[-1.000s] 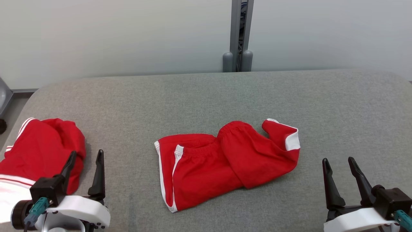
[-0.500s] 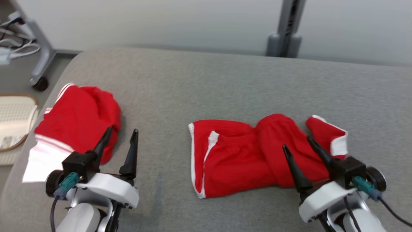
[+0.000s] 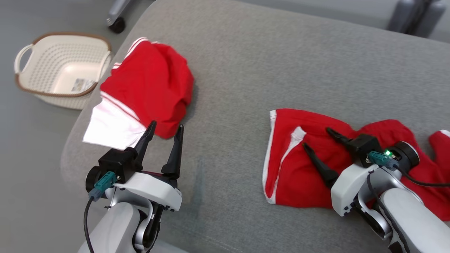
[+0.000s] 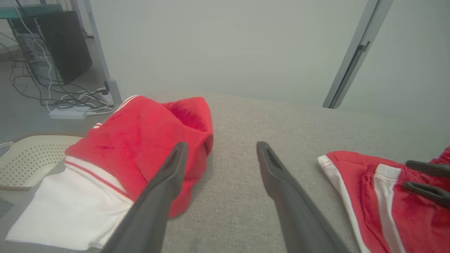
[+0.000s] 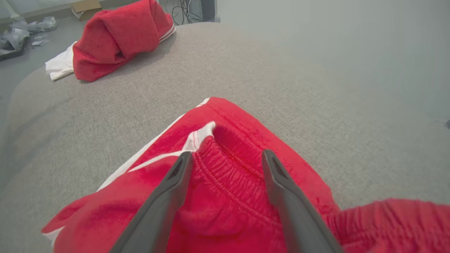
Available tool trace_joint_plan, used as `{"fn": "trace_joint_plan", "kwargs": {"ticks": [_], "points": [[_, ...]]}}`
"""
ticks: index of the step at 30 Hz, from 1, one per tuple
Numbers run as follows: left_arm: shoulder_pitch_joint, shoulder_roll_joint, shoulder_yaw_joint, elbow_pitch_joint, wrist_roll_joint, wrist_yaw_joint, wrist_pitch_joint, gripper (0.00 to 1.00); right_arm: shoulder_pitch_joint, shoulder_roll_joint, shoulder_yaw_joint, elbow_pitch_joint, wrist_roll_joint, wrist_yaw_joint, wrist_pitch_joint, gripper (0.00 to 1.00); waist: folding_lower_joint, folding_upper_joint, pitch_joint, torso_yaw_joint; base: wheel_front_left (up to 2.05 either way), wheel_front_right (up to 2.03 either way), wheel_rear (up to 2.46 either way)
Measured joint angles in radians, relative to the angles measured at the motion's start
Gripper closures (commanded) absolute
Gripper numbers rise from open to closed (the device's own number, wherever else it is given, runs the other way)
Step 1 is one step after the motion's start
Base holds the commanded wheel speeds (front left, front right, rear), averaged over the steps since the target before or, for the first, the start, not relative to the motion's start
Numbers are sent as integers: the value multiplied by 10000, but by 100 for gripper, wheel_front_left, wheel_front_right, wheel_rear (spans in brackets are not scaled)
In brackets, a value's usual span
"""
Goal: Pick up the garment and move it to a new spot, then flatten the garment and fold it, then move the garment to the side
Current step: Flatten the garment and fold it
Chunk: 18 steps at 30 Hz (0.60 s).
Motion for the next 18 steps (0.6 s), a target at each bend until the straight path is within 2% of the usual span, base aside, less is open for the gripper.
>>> {"fn": "trace_joint_plan", "kwargs": {"ticks": [6, 7, 8, 14, 18], "points": [[-123, -234, 165, 316, 128, -192, -44, 0, -593, -345, 736, 314, 416, 0, 270, 2, 0, 0, 512, 463, 0, 0, 0], [-139, -270, 198, 359, 140, -234, -46, 0, -661, -374, 790, 336, 449, 0, 272, 60, 0, 0, 567, 485, 0, 0, 0], [-167, -303, 226, 391, 196, -251, -54, 0, -724, -397, 815, 336, 491, 0, 284, 100, 0, 0, 607, 488, 0, 0, 0], [-272, -410, 527, 355, 433, -341, -69, 0, -728, -435, 708, 23, 577, 0, 79, 100, 0, 0, 637, 200, 0, 0, 0], [-266, -357, 740, 332, 652, -366, -69, 0, -305, -242, 201, -629, 631, 0, -318, 100, 0, 0, 599, -240, 0, 0, 0]]}}
